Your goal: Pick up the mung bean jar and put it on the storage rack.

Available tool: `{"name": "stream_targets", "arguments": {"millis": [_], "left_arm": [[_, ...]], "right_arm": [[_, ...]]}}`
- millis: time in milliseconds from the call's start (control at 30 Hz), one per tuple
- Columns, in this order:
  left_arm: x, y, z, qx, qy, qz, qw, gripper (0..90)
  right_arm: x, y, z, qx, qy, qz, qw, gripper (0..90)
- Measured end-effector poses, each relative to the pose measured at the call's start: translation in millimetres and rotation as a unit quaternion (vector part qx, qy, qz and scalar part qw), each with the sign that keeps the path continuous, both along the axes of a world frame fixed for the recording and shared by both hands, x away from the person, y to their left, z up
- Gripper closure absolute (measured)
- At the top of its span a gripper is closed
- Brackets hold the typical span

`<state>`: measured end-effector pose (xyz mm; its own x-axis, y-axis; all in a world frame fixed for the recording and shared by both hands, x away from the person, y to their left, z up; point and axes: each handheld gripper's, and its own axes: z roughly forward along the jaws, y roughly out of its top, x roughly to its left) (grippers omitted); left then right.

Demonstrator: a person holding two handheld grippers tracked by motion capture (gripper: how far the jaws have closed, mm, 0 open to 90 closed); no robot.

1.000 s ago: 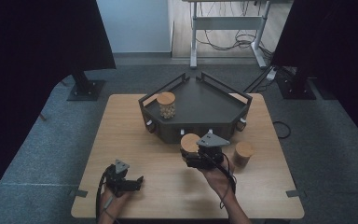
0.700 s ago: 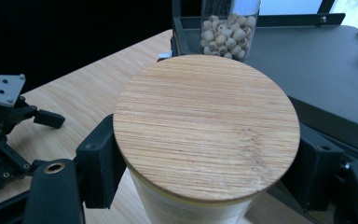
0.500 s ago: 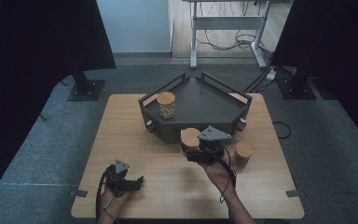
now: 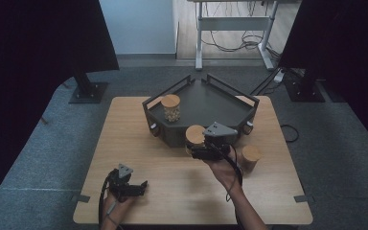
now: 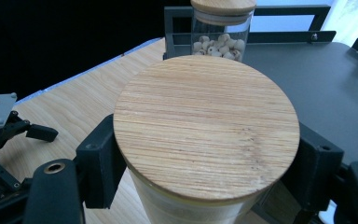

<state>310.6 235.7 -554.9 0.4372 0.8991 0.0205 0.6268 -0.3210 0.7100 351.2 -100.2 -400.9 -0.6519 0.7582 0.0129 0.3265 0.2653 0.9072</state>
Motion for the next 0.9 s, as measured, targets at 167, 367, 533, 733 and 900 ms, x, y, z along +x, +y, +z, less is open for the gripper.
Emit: {"name": "stream_targets", "arguments": {"millis": [167, 367, 533, 733, 900], "left_arm": [[0.0, 0.0, 0.0, 0.000, 0.000, 0.000, 1.0000, 0.5], [0.0, 0.0, 0.0, 0.000, 0.000, 0.000, 1.0000, 0.5], [0.0, 0.0, 0.0, 0.000, 0.000, 0.000, 1.0000, 0.6], [0.0, 0.0, 0.0, 0.000, 0.000, 0.000, 1.0000, 0.5], [0.0, 0.0, 0.1, 0.000, 0.000, 0.000, 1.0000, 0.5]], "right_arm": [[3.7, 0.4, 5.6, -0.001, -0.002, 0.001, 1.0000, 24.9], [9.1, 0.4, 10.6, 0.000, -0.001, 0.001, 1.0000, 24.9], [13.5, 0.1, 13.7, 0.000, 0.002, -0.001, 1.0000, 24.9], [18.5, 0.5, 18.2, -0.002, 0.000, -0.002, 1.0000, 24.9], [21.6, 1.0, 21.3, -0.006, -0.002, -0.003, 1.0000, 24.9]]}}
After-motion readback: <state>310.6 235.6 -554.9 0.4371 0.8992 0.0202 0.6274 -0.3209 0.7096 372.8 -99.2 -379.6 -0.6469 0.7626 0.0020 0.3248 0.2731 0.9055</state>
